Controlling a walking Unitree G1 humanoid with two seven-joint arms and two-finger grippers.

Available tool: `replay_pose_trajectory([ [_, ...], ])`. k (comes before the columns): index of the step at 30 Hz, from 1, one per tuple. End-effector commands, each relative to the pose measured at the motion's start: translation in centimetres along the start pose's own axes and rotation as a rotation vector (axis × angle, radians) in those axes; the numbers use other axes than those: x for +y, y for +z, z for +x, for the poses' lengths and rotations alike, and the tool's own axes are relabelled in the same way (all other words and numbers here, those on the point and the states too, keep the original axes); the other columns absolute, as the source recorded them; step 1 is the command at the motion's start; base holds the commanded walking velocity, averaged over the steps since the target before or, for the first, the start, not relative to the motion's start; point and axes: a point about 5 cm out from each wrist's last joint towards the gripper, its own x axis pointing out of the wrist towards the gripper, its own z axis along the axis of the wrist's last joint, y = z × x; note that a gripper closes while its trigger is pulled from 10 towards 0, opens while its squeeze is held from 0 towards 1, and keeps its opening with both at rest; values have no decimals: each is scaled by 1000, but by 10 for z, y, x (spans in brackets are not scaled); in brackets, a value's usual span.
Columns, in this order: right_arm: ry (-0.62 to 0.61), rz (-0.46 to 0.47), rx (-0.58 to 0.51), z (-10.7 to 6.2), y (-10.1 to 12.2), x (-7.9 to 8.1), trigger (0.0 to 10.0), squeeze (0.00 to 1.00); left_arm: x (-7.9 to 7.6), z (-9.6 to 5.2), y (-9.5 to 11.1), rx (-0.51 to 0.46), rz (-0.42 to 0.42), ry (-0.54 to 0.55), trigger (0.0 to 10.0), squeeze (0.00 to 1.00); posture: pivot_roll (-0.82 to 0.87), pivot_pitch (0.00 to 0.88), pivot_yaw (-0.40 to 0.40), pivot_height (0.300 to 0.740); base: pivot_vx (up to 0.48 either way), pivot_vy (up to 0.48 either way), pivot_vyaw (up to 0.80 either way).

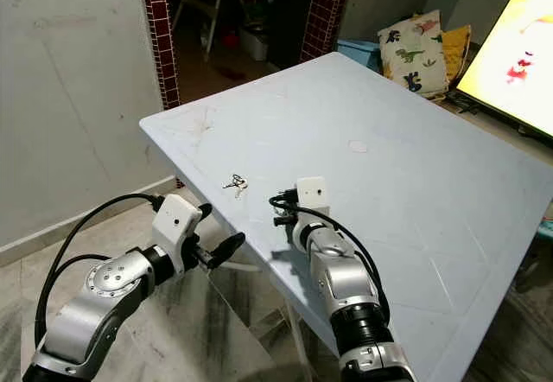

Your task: Hang keys on a hook

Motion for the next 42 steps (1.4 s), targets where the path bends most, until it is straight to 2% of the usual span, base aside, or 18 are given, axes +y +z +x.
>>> replay_pose_trajectory([
  [1,-20,-20,-21,-2,6,-3,10000,1000,-2,2,2,-6,10,0,10000,0,86,0,-125,740,0,0,0],
  [21,-24,-42,77,-1,-17,2,10000,1000,-1,4,3,-9,7,-2,10000,0,86,0,-121,740,0,0,0],
  [22,-22,-42,83,0,-19,2,10000,902,-2,4,3,-8,7,-3,10000,0,87,0,-121,740,0,0,0],
  [24,-21,-41,86,0,-20,3,10000,902,-2,4,3,-8,7,-3,10000,0,87,0,-121,740,0,0,0],
  [25,-16,-41,89,0,-21,4,10000,59,-2,4,2,-7,7,-3,10000,0,88,0,-122,740,0,0,0],
  [26,-16,-41,89,0,-21,4,10000,59,-2,4,2,-7,7,-3,10000,0,88,0,-122,740,0,0,0],
  [27,-17,-38,90,0,-21,4,10000,0,-2,4,2,-7,5,-3,10000,0,87,0,-123,740,0,0,0],
  [30,-19,-23,89,0,-22,4,10000,0,-2,4,2,-7,4,-2,10000,0,87,0,-124,740,0,0,0],
  [31,-17,-20,88,1,-23,4,0,0,-2,4,2,-7,4,-2,10000,0,86,0,-125,740,0,0,0],
  [42,2,18,78,1,-24,4,0,0,-3,4,1,-4,6,-6,10000,0,85,0,-122,740,0,0,0],
])
